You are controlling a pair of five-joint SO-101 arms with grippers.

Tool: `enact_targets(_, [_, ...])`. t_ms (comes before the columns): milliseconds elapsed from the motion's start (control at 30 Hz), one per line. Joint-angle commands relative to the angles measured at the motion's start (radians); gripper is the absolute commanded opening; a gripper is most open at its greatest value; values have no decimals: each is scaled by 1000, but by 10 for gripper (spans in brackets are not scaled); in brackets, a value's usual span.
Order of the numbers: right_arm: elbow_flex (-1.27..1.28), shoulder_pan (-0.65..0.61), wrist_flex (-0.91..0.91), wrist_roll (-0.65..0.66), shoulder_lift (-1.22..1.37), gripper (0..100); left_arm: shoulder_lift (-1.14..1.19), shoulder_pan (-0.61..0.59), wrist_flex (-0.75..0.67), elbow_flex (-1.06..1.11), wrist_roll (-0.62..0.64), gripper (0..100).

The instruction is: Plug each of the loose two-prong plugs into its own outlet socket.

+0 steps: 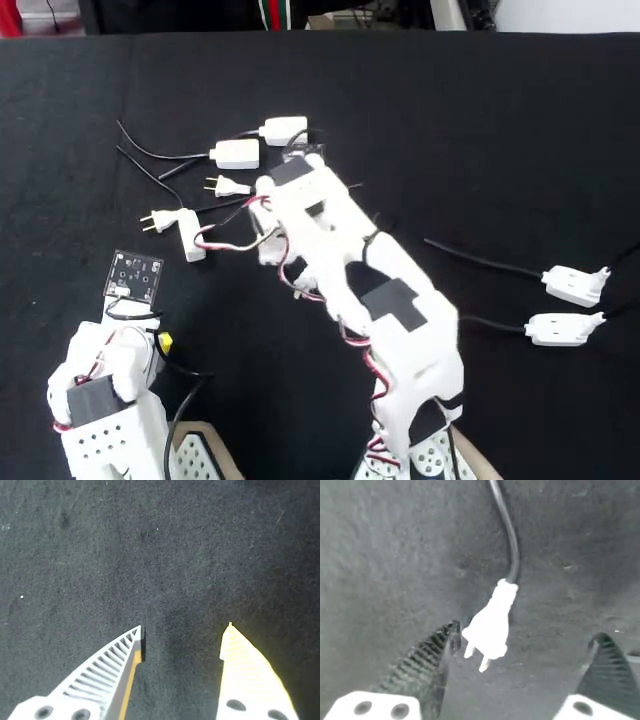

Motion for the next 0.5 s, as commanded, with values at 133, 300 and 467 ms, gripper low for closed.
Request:
enact_targets(133, [-4, -58, -32, 0, 21, 178, -2, -4, 3, -10, -9, 253])
enact_targets(300, [-4, -54, -29, 52, 22, 173, -2, -2, 3, -10, -9, 253])
enact_targets(467, [-4, -52, -28, 97, 21, 65, -2, -2, 3, -10, -9, 253])
